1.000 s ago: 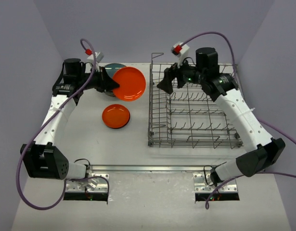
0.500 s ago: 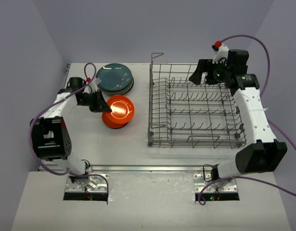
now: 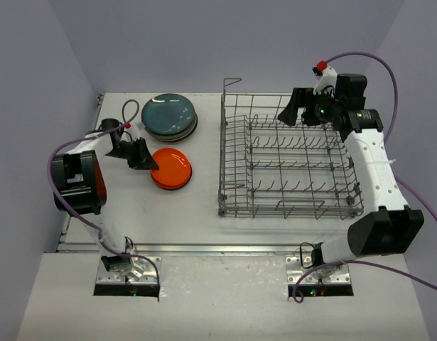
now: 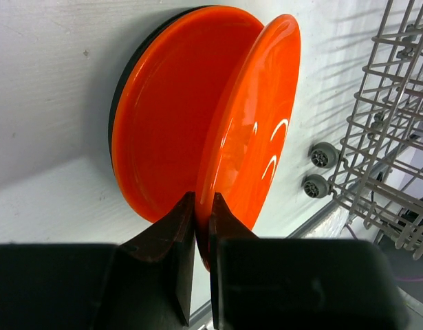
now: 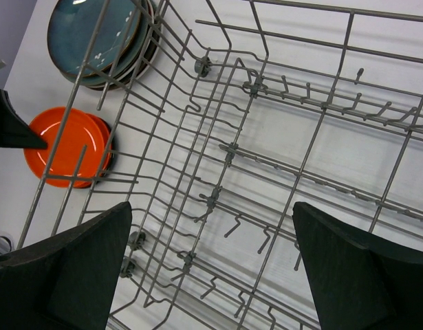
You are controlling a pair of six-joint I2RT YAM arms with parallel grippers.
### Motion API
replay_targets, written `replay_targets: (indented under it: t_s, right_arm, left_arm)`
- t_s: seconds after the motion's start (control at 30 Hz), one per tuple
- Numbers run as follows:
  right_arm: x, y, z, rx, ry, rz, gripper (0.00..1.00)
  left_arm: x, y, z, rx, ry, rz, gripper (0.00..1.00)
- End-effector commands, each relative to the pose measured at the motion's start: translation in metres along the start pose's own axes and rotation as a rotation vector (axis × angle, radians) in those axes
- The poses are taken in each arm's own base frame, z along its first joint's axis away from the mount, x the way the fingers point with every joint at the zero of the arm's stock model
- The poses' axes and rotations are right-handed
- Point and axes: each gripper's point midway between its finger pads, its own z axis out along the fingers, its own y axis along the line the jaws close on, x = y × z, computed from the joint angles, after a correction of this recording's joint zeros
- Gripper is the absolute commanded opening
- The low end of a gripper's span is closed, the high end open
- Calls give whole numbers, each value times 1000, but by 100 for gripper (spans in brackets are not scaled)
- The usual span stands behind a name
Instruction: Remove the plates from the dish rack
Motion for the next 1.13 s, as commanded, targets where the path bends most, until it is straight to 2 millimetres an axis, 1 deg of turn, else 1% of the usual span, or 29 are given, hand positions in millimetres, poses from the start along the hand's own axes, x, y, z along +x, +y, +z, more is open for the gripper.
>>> replay_targets:
  t_s: [0.0, 0.1, 0.17, 0.23, 0.27, 0.33, 0.37, 0.4, 0.43, 0.47, 0.5, 0.53, 0.6, 0.67, 0.7, 0.73, 0.77, 0.83, 0.9, 0.97, 1.1]
  right_arm:
    - [-12, 5, -6, -17, -39, -9, 99]
    - [-11, 5, -6, -19, -36, -11, 99]
    - [-11, 6, -7, -22, -37, -13, 99]
    - [-11, 6, -7, -23, -36, -15, 99]
    - [-10, 6, -8, -20, -35, -16, 99]
    - [-10, 4, -8, -9, -38, -18, 99]
    - [-11, 3, -9, -4, -42, -20, 99]
    - [-12, 2, -9, 5, -45, -24, 99]
    - [-12, 1, -9, 12, -48, -28, 99]
    - [-12, -1, -8, 20, -50, -32, 99]
    - [-11, -3, -8, 27, -50, -39, 99]
    - [-8, -5, -7, 29, -45, -54, 99]
    - [-3, -8, -4, 31, -39, -89, 99]
    - [4, -14, -1, 41, -41, -132, 99]
    - [9, -18, 2, 46, -41, -156, 99]
    - [10, -19, 2, 49, -45, -170, 99]
    - [14, -22, 5, 54, -43, -178, 99]
    - [18, -23, 8, 48, -37, -182, 99]
    - [23, -22, 11, 35, -29, -173, 99]
    - [25, -22, 13, 35, -28, -163, 99]
    - [31, -14, 16, 20, -23, -178, 99]
  left_arm:
    - [-16, -7, 1, 52, -22, 56, 11]
    - [-14, -3, 3, 43, -19, 56, 19]
    - [-15, -2, 0, 26, -29, 67, 28]
    - [-26, -3, -8, -13, -84, 109, 41]
    - [-32, -8, -17, -30, -125, 139, 47]
    - [-48, -11, -32, -86, -196, 190, 64]
    - [-59, -20, -46, -109, -248, 231, 73]
    - [-69, -23, -57, -141, -288, 254, 76]
    - [-78, -28, -69, -170, -331, 281, 82]
    - [-88, -35, -83, -197, -378, 314, 92]
    - [-98, -42, -97, -229, -424, 347, 100]
    - [-106, -46, -108, -281, -463, 386, 100]
    - [-121, -80, -129, -351, -540, 511, 100]
    - [-128, -108, -138, -440, -586, 614, 100]
    - [-130, -111, -142, -496, -598, 633, 100]
    - [-128, -140, -136, -477, -606, 697, 100]
    - [-126, -149, -135, -489, -609, 710, 100]
    - [-122, -174, -127, -465, -604, 751, 100]
    - [-119, -185, -121, -472, -590, 756, 100]
    - [-115, -190, -113, -460, -570, 752, 100]
    - [-116, -193, -114, -461, -584, 748, 100]
